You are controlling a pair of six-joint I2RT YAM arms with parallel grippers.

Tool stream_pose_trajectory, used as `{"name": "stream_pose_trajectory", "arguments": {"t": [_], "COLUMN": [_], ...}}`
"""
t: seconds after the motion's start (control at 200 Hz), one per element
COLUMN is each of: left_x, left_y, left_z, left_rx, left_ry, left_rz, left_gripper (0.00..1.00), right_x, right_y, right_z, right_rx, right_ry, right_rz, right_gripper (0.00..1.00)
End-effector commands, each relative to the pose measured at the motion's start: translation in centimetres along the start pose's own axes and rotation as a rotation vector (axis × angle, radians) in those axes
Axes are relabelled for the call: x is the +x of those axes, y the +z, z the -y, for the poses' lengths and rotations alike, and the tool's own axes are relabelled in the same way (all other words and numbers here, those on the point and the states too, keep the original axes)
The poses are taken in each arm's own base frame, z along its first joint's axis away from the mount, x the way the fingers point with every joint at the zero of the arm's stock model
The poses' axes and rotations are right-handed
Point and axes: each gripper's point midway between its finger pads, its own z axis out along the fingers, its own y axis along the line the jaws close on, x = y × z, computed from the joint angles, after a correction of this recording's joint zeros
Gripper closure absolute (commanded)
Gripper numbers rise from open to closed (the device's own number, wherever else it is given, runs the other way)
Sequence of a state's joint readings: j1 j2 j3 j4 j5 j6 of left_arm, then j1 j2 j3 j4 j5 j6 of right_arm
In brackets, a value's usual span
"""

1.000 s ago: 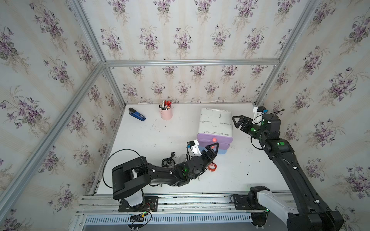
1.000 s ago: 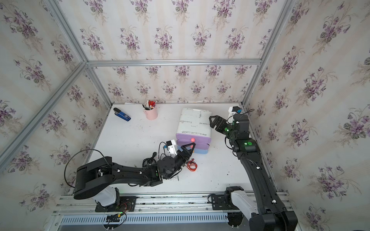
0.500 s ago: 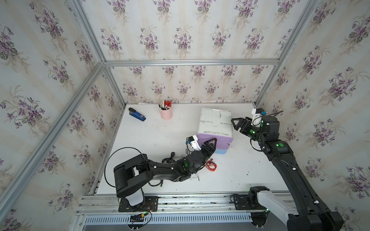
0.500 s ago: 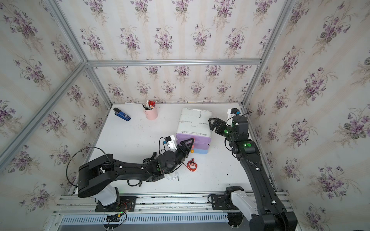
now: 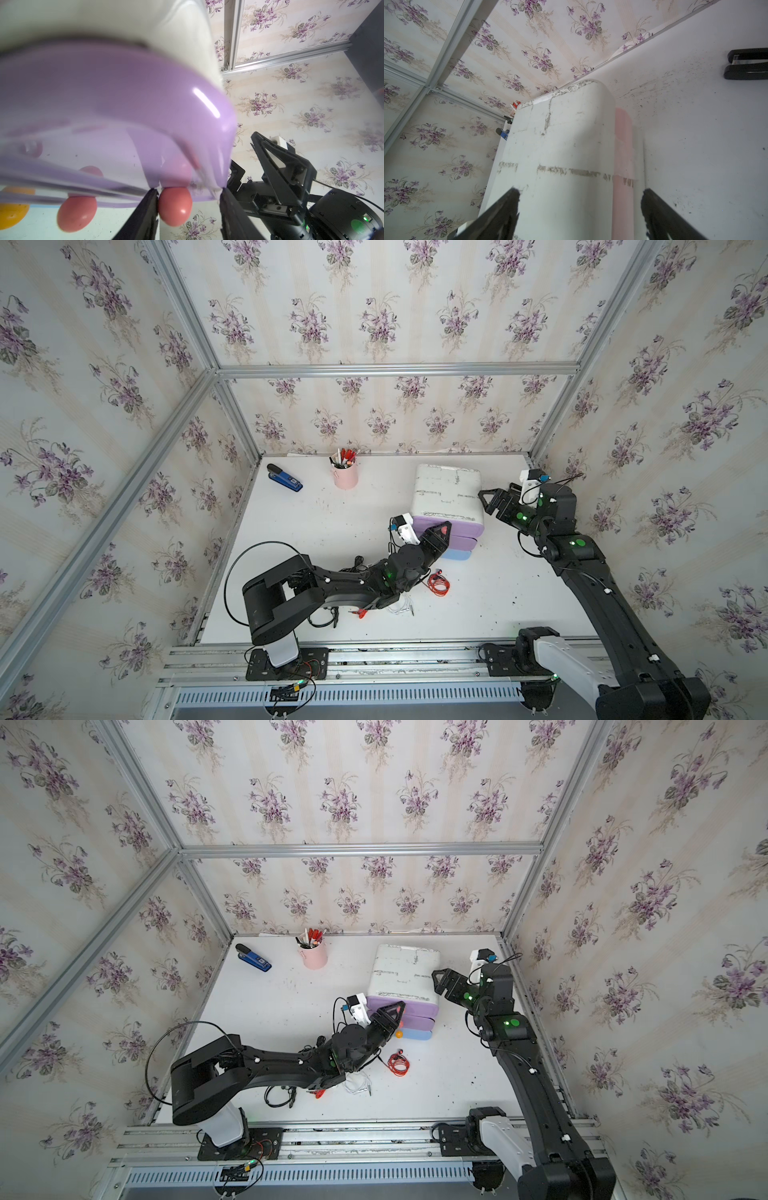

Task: Place the wired earphones into the drawer by color
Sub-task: Open the drawer in the storage box.

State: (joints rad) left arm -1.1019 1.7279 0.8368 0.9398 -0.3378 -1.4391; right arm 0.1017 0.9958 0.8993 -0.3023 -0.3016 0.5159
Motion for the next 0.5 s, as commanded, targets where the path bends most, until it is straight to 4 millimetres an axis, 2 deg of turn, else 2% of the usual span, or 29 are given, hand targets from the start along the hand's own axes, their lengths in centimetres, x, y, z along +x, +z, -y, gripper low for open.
{"name": "stream_pose_trajectory", "arguments": {"t": [0.0,0.15,0.26,0.38,0.495], "left_x": [0.75,0.90,0.83,0.83,1.32], "left_y": [0.42,0.43,0.29,0.21,-0.03], "left_z": [0.25,-0.37,-0.31,-0.10,0.05], "left_rx": [0.007,0.004,0.000,0.007,0.015], "left_ry": [0.033,0.026,0.035,0.033,0.037], "left_rz": [-0.035,-0.037,-0.039,-0.045,-0.079], "left_gripper": [0.55,0.61,0.68,0.79,0.83], "right_x": [-0.59,-0.61,-0.49,-0.36,-0.12], "right_y": [0.08,0.12,0.26,0.25,0.30], "right_z": [-0.25,-0.18,-0.07,-0.01,0.17], "right_rx": [-0.007,-0.004,-0.003,-0.003,0.001], "right_ry": [-0.027,-0.030,-0.024,-0.020,-0.017], "right_rz": [0.024,0.023,0.021,0.020,0.014], "right_gripper": [0.06,0.06,0.06,0.06,0.07]}}
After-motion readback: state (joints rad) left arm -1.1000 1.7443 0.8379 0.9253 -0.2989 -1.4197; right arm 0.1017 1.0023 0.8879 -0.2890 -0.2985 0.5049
